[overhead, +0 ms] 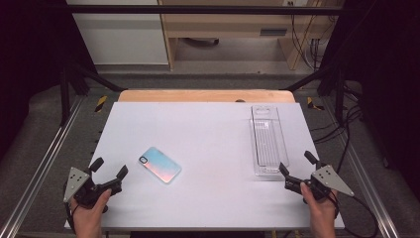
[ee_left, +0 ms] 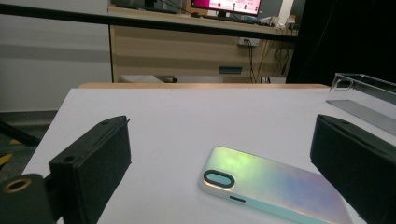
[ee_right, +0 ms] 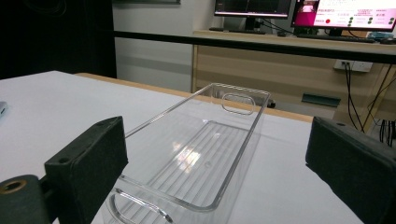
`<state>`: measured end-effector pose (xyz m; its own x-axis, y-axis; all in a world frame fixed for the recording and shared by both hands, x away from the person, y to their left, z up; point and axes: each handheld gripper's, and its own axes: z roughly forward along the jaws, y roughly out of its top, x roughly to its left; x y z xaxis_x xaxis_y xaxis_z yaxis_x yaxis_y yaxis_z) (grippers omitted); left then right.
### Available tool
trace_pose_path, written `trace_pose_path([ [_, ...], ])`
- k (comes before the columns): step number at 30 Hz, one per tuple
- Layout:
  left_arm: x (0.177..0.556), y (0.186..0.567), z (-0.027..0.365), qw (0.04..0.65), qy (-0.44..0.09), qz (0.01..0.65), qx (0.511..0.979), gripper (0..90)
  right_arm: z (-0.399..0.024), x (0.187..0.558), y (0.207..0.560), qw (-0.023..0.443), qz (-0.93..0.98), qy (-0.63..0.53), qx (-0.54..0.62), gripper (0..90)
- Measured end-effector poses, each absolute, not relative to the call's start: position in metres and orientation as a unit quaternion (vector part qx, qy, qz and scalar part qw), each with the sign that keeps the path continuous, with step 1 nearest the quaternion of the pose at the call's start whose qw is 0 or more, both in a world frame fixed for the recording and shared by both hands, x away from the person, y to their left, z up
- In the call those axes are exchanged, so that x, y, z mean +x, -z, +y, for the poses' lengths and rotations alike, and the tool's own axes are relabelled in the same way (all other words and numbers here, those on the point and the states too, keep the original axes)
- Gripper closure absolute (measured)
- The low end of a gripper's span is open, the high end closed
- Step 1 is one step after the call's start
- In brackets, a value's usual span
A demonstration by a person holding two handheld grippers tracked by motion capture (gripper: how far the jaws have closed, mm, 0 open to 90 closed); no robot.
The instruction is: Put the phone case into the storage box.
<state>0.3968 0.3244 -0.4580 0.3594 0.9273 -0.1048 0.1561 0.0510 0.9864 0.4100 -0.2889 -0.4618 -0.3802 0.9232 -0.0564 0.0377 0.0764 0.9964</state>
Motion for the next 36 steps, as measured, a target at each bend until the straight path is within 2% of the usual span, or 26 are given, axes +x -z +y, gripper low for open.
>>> trace_pose_path([
  [9,0.396,0.457,0.316,0.566,-0.327,0.439,0.616,10.2,-0.287,0.408,0.461,0.399,0.617,-0.556,0.389,5.8],
  [13,0.395,0.457,0.311,0.565,-0.314,0.434,0.627,15.7,-0.286,0.408,0.460,0.400,0.618,-0.555,0.387,5.8],
  [18,0.393,0.455,0.306,0.556,-0.312,0.425,0.642,33.7,-0.285,0.408,0.460,0.401,0.620,-0.554,0.384,5.8],
  [22,0.391,0.454,0.305,0.544,-0.304,0.430,0.654,59.5,-0.285,0.407,0.460,0.401,0.618,-0.555,0.386,5.8],
  [26,0.393,0.453,0.301,0.531,-0.293,0.436,0.665,79.1,-0.282,0.407,0.460,0.410,0.627,-0.545,0.377,5.8],
  [30,0.404,0.448,0.294,0.505,-0.296,0.436,0.683,88.8,-0.275,0.406,0.459,0.419,0.642,-0.530,0.363,5.8],
  [36,0.429,0.434,0.284,0.467,-0.281,0.425,0.723,90.0,-0.274,0.405,0.459,0.416,0.636,-0.536,0.367,5.6],
])
